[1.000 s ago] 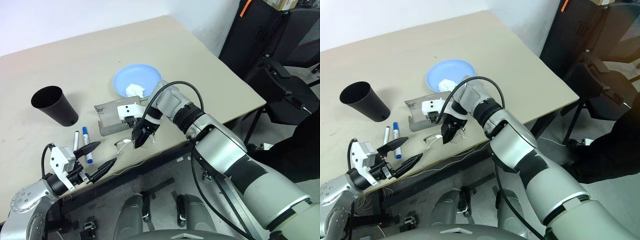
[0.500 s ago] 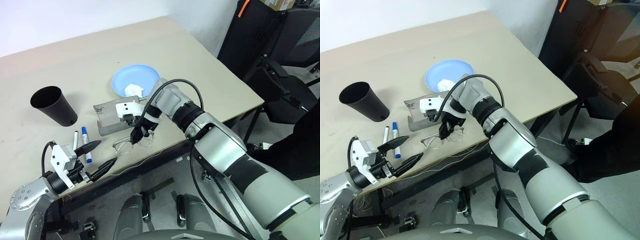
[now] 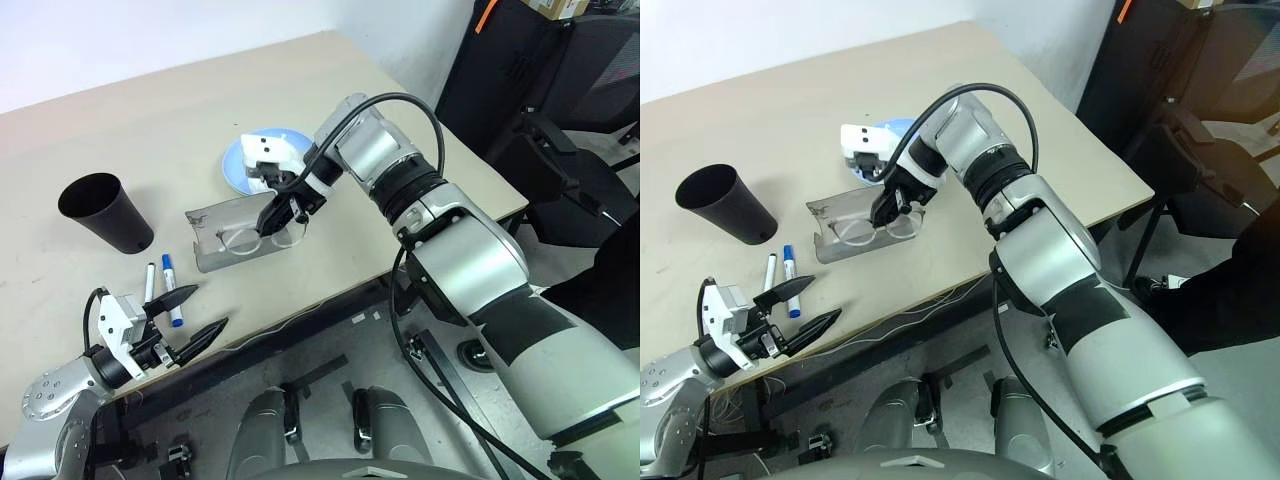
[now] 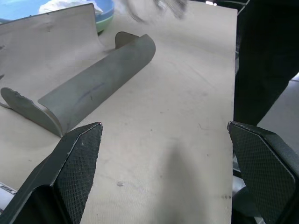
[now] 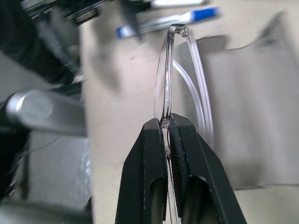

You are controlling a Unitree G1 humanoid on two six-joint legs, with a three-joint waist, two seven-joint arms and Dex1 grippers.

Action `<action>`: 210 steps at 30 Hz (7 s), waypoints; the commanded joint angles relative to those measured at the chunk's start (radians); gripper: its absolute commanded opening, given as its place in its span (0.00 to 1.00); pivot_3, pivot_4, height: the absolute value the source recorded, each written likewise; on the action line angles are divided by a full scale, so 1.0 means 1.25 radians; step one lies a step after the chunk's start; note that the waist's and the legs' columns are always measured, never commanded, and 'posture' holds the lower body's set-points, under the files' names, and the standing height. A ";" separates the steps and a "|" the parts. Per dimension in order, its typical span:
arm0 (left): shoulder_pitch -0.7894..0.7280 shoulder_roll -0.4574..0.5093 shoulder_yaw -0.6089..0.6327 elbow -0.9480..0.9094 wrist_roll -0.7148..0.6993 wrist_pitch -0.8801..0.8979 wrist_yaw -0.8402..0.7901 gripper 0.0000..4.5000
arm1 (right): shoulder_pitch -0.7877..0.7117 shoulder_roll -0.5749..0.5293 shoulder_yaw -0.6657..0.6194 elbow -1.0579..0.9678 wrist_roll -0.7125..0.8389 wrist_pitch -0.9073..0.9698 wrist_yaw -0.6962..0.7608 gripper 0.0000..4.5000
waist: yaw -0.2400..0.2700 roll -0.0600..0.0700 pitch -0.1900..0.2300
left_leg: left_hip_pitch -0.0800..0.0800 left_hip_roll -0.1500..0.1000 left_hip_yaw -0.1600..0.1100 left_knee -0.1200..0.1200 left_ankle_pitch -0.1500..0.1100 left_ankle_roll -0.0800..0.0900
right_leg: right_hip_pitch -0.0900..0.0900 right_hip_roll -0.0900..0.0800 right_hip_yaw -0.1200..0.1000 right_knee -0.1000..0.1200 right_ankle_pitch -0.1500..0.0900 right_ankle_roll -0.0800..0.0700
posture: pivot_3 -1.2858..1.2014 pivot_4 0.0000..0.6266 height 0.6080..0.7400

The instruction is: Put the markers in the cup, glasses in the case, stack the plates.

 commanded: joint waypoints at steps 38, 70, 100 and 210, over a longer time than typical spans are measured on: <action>0.200 -0.034 0.102 -0.131 -0.025 -0.054 0.049 1.00 | 0.071 0.166 -0.063 0.132 -0.089 -0.223 -0.263 0.01 | -0.017 -0.001 0.000 | 0.000 0.001 0.001 0.000 0.000 0.000 | 0.000 0.000 0.000 0.000 -0.001 -0.002 | 0.52 0.24 0.79; 0.188 -0.030 0.131 -0.167 -0.058 -0.026 0.096 1.00 | -0.004 0.123 -0.187 0.100 0.012 -0.170 -0.229 1.00 | -0.016 -0.001 0.000 | 0.000 0.001 0.001 0.001 0.000 0.000 | 0.000 0.000 0.000 0.001 -0.001 -0.002 | 0.52 0.24 0.79; 0.079 -0.010 0.149 -0.212 -0.110 0.085 0.179 1.00 | 0.131 0.033 -0.349 -0.041 0.240 -0.062 -0.299 0.34 | -0.014 -0.001 0.000 | 0.001 0.011 0.000 0.010 0.000 0.000 | 0.006 0.010 -0.001 0.002 0.001 -0.006 | 0.52 0.24 0.79; 0.038 -0.020 0.116 -0.125 -0.051 0.041 0.139 1.00 | 0.137 -0.035 -0.169 0.085 -0.039 -0.085 -0.292 0.00 | 0.008 -0.013 0.008 | 0.014 -0.016 -0.071 -0.030 0.037 -0.029 | 0.048 0.046 0.014 0.040 -0.074 -0.029 | 0.52 0.24 0.83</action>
